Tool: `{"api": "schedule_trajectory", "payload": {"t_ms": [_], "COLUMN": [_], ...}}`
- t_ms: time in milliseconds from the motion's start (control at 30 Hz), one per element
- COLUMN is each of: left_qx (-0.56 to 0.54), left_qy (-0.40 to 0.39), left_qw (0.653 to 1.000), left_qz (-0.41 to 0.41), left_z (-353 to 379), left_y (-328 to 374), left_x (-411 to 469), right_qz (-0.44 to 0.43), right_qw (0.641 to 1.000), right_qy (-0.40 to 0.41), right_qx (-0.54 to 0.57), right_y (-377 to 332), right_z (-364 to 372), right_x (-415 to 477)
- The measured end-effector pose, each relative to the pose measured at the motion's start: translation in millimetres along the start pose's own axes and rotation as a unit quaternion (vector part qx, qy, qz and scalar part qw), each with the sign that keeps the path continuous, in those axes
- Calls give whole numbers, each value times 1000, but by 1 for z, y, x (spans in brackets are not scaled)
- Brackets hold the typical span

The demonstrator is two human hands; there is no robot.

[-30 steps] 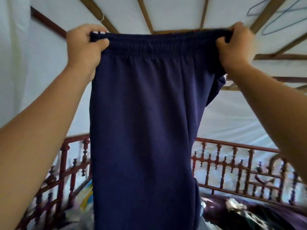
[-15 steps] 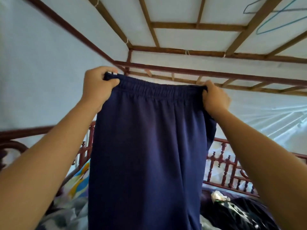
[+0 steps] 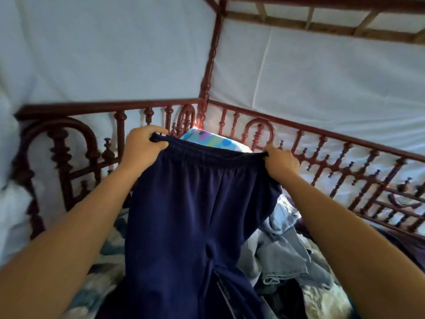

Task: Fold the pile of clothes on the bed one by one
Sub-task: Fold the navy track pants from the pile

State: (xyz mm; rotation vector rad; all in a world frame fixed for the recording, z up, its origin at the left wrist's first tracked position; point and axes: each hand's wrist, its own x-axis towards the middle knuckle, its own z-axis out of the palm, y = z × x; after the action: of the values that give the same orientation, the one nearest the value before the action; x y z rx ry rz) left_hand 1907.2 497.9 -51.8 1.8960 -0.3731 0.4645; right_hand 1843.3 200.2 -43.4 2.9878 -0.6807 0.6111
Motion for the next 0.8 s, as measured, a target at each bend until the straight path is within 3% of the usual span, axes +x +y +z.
{"api": "schedule_trajectory", "payload": {"t_ms": [200,333,400,467,600,667,800], "left_qx": [51,43,40,110,279,287,294], "left_qy": [-50,32,81,73,-59,-165,-367], "left_qw": [996,993,988,980,944,927,854], "left_qz": [-60,-105,-124,-148,-165,-178,-221], "left_z": [25,25,22,27,69,96,143], "left_y": [-93,-134,-154,-178,-217,-229,-238], "left_x": [-8,13,25,23,-54,-114,-224], "right_qz": [-9,12,-24,-71,11,91,288], "right_qw": [996,998,982,952,927,913,879], "right_qy": [-79,-44,-112,-210,-297,-332,-358], "right_qx": [-38,46,148,210,230,220,128], "right_y": [-20,-64,-85,-95,-69,-38,33], "right_z": [101,133,151,172,231,258,280], "right_x": [2,26,37,34,-24,-80,-212]}}
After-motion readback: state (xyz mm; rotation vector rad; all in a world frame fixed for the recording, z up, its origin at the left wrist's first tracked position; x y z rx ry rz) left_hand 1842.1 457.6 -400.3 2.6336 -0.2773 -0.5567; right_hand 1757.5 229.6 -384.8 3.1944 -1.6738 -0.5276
